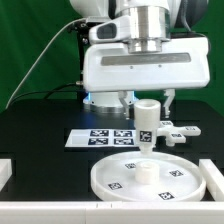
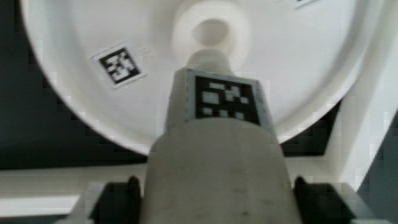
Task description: Assemble round table
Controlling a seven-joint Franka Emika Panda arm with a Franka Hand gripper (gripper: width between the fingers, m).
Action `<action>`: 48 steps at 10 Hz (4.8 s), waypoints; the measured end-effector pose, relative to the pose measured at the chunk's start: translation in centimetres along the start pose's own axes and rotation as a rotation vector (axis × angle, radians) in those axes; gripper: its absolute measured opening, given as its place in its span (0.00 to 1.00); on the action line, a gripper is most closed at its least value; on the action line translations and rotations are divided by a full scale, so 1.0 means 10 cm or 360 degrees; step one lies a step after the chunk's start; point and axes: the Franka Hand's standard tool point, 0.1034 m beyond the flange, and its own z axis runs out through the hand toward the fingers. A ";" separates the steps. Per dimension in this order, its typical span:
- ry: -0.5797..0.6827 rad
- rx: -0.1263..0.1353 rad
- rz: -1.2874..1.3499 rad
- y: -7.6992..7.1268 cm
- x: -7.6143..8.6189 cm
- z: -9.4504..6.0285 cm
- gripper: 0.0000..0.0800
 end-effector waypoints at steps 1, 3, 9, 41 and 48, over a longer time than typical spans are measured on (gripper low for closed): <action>0.0061 -0.0004 -0.0013 -0.02 0.00 0.00 0.51; 0.0196 -0.0019 -0.0025 0.01 -0.02 0.03 0.51; 0.0184 -0.0030 -0.0059 0.02 -0.12 0.14 0.51; -0.0466 -0.0247 0.0964 0.08 0.11 0.23 0.50; -0.0330 -0.0170 0.1845 0.12 0.12 0.23 0.50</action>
Offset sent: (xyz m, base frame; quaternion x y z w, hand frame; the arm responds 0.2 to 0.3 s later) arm 0.0000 0.0000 0.0000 0.0000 0.0000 0.0000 1.0000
